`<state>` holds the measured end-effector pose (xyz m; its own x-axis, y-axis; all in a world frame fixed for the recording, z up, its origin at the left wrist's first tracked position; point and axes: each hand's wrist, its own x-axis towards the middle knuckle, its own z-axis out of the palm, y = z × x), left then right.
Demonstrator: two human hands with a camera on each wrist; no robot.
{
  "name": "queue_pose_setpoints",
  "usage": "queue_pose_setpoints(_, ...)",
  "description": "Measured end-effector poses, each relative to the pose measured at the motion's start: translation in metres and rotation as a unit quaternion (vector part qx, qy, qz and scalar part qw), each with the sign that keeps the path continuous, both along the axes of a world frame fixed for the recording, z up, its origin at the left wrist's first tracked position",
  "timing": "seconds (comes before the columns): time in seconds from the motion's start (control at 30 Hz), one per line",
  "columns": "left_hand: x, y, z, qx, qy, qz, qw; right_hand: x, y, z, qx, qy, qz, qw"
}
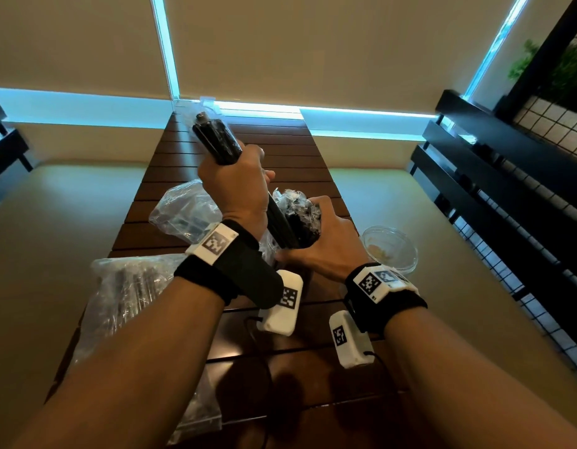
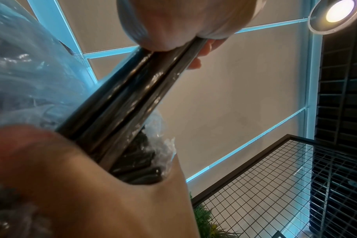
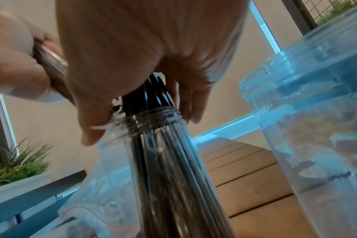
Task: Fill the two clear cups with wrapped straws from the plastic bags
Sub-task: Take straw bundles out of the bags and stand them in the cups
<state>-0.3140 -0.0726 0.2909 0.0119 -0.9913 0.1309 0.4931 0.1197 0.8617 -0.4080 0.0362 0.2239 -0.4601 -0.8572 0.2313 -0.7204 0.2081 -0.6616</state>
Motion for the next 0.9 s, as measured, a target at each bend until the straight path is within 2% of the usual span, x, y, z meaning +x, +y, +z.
queue_pose_setpoints(0.27,0.000,0.002,-0.006,-0.064,-0.028,-0.008,0.997,0.003,0.000,-0.008,-0.026,0.007,-0.025,0.999)
queue_pose_setpoints(0.47,0.003,0.004,-0.014,-0.075,-0.034,-0.003,0.997,0.006,0.000,-0.014,-0.040,0.013,-0.044,0.998)
queue_pose_setpoints(0.67,0.000,0.000,-0.021,-0.107,-0.079,0.012,0.991,-0.003,0.008,-0.013,-0.039,-0.065,0.018,0.997)
queue_pose_setpoints(0.8,-0.010,0.001,-0.029,-0.177,-0.162,0.003,0.971,-0.012,0.013,-0.007,0.009,-0.075,0.060,0.995)
queue_pose_setpoints(0.9,-0.012,0.010,-0.040,-0.269,-0.242,-0.007,0.932,-0.015,0.012,-0.005,0.021,-0.068,0.065,0.995)
